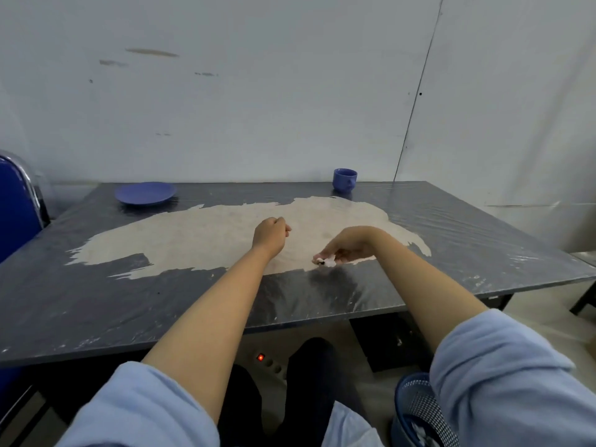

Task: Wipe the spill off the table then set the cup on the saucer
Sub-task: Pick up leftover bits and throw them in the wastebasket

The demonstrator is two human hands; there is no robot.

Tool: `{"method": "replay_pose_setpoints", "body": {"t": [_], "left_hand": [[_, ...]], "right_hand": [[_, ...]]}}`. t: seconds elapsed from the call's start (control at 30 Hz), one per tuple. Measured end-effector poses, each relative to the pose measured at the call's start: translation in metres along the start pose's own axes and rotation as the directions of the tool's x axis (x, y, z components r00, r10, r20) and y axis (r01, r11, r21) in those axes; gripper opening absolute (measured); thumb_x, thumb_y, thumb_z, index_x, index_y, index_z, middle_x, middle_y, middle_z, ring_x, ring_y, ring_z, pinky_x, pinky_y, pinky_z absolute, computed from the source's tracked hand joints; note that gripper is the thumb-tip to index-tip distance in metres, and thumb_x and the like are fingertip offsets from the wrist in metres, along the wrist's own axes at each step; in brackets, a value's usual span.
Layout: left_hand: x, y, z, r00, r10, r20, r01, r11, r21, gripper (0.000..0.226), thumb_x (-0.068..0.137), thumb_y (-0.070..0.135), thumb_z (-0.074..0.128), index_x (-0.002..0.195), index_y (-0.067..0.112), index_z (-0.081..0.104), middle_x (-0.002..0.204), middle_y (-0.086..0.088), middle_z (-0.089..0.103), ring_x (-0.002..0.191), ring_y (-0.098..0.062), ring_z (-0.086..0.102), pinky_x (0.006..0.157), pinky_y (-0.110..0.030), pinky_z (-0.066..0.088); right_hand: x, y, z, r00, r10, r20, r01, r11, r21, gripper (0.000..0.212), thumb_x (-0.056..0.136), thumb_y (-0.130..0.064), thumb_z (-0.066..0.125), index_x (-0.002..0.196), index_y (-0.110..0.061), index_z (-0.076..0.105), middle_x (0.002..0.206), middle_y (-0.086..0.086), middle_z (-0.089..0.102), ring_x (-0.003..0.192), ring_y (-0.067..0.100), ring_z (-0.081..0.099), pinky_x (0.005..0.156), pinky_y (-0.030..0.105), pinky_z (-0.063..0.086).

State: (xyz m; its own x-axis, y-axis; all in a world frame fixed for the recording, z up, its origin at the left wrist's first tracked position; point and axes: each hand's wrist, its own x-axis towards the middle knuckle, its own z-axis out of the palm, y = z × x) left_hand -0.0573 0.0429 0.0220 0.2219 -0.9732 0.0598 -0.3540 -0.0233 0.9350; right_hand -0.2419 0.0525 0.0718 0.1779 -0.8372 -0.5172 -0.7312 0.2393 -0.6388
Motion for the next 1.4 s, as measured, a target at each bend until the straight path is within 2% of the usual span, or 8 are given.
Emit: {"method": "replay_pose_setpoints", "body": {"t": [0.1,0.23,0.5,0.67,0.77,0.97,1.07,1.4], "left_hand": [[-0.006,0.014,0.013,0.996,-0.017,0.085,0.019,0.999,-0.030,0.037,0.098,0.025,0.033,0.083,0.010,0.063,0.092,-0.007,0.065,0.078,-0.022,0.055,0.066,-0.029,0.045],[-0.025,0.039,0.049,0.975,-0.036,0.221,0.049,0.997,-0.052,0.039,0.100,0.026,0.031,0.093,0.006,0.064,0.089,-0.006,0.063,0.065,-0.016,0.055,0.059,-0.026,0.043],[-0.092,0.089,0.164,0.830,0.067,0.553,0.072,0.971,-0.226,0.039,0.102,0.020,0.033,0.072,0.011,0.056,0.070,-0.006,0.057,0.054,-0.015,0.051,0.052,-0.024,0.037],[-0.146,0.094,0.226,0.713,0.158,0.683,0.080,0.950,-0.303,0.038,0.103,0.017,0.036,0.071,0.010,0.056,0.065,-0.007,0.056,0.032,-0.001,0.050,0.040,-0.015,0.035],[-0.172,0.074,0.253,0.621,0.164,0.767,0.073,0.961,-0.265,0.038,0.102,0.019,0.037,0.073,0.011,0.060,0.066,-0.005,0.059,0.040,-0.005,0.054,0.042,-0.015,0.038],[-0.185,-0.004,0.296,0.537,-0.124,0.835,0.176,0.984,0.033,0.037,0.102,0.027,0.038,0.076,0.015,0.062,0.069,0.001,0.060,0.055,-0.012,0.052,0.051,-0.022,0.038],[-0.184,-0.050,0.312,0.495,-0.325,0.806,0.318,0.931,0.180,0.039,0.103,0.025,0.035,0.075,0.012,0.059,0.070,-0.001,0.058,0.054,-0.012,0.049,0.049,-0.021,0.036],[-0.162,-0.162,0.361,0.410,-0.705,0.579,0.690,0.655,0.309,0.032,0.101,0.017,0.037,0.074,0.008,0.052,0.069,-0.007,0.050,0.056,-0.017,0.042,0.053,-0.025,0.034]], "right_hand": [[-0.009,0.028,-0.021,0.991,0.070,0.111,-0.102,0.941,0.322,0.011,0.089,-0.014,0.068,0.092,-0.003,0.071,0.071,0.005,0.073,0.053,0.008,0.067,0.051,0.017,0.056],[-0.027,0.066,-0.047,0.995,0.055,0.080,-0.088,0.856,0.510,0.011,0.091,-0.010,0.063,0.093,-0.005,0.072,0.074,0.006,0.075,0.057,0.009,0.070,0.055,0.019,0.059],[-0.094,0.173,-0.098,0.990,0.127,-0.061,-0.047,0.705,0.707,0.017,0.097,-0.011,0.053,0.091,-0.001,0.065,0.064,0.007,0.073,0.051,0.010,0.069,0.052,0.018,0.058],[-0.130,0.251,-0.114,0.970,0.215,-0.113,-0.051,0.635,0.770,0.016,0.096,-0.011,0.055,0.092,-0.004,0.069,0.070,0.005,0.075,0.055,0.008,0.070,0.054,0.017,0.057],[-0.135,0.296,-0.109,0.957,0.269,-0.105,-0.080,0.594,0.800,0.015,0.095,-0.012,0.057,0.094,-0.008,0.071,0.075,0.005,0.076,0.060,0.007,0.071,0.060,0.016,0.057],[-0.110,0.380,-0.070,0.935,0.355,0.016,-0.197,0.481,0.854,0.028,0.090,-0.015,0.065,0.115,-0.003,0.066,0.092,0.006,0.071,0.072,0.009,0.065,0.060,0.016,0.058],[-0.083,0.418,-0.040,0.930,0.361,0.072,-0.214,0.371,0.904,0.019,0.093,-0.015,0.062,0.109,-0.006,0.069,0.096,0.004,0.068,0.079,0.009,0.060,0.062,0.016,0.056],[-0.010,0.491,0.055,0.793,0.594,0.136,-0.285,0.165,0.944,0.020,0.088,-0.020,0.070,0.085,-0.007,0.056,0.055,0.002,0.033,0.044,0.008,0.032,0.039,0.014,0.036]]}}
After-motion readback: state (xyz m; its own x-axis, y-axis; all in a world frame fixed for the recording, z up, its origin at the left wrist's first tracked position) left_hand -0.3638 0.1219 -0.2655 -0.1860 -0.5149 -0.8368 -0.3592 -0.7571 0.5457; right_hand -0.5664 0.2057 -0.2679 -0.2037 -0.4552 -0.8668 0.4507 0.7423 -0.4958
